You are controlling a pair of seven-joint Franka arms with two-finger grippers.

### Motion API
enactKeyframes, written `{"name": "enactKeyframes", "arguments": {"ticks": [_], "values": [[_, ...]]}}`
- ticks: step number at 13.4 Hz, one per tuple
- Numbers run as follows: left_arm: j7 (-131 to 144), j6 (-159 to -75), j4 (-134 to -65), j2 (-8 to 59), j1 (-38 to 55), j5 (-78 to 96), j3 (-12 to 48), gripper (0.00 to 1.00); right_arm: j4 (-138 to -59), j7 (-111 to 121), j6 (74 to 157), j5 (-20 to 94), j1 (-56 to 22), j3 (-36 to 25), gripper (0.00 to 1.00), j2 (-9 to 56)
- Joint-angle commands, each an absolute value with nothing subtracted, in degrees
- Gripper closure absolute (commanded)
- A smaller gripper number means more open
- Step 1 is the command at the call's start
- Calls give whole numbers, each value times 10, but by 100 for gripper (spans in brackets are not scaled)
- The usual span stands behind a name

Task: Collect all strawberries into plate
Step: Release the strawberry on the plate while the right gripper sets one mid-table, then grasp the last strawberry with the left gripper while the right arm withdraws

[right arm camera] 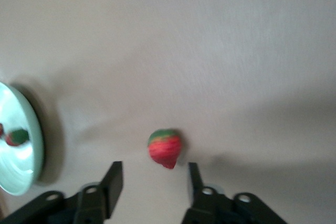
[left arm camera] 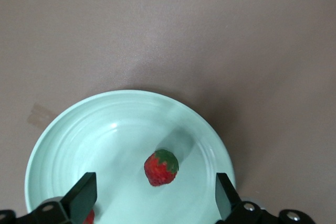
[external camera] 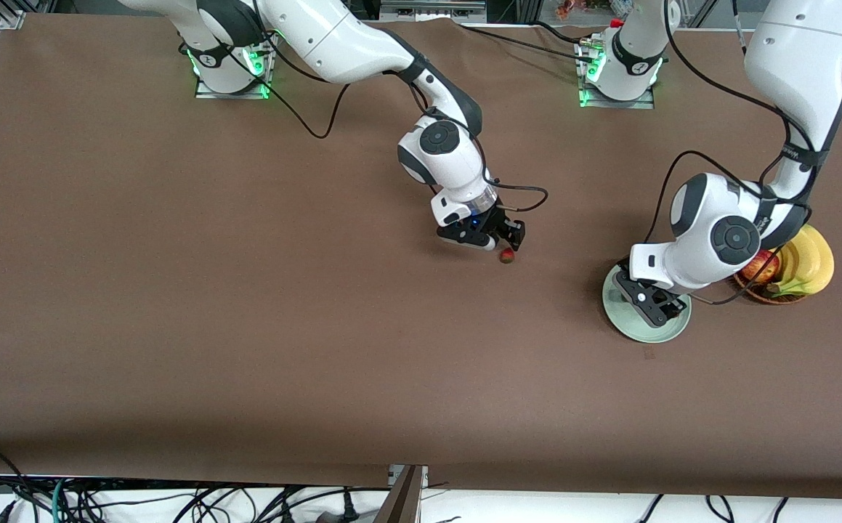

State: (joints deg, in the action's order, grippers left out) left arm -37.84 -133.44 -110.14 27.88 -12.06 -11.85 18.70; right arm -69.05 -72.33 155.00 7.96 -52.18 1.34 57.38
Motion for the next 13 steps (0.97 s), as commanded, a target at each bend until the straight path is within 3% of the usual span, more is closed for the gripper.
{"name": "enactKeyframes", "arguments": {"ticks": [1, 3, 5, 10, 13], "values": [[-325, -1274, -1100, 233, -124, -58, 201, 0, -686, -715, 1434, 74, -484, 1, 14, 515], [-270, -1261, -1100, 224, -121, -8, 213, 0, -686, -637, 1323, 76, -442, -1, 12, 465], [-139, -1260, -1104, 224, -120, -1, 253, 0, -690, -548, 1218, 83, -395, -2, 1, 410], [178, -1278, -1147, 223, -88, -10, 315, 0, -701, -386, 999, 107, -267, -5, 0, 294], [340, -1282, -1164, 229, -13, -90, 316, 0, -807, -303, 969, 107, -186, 6, 0, 160]]}}
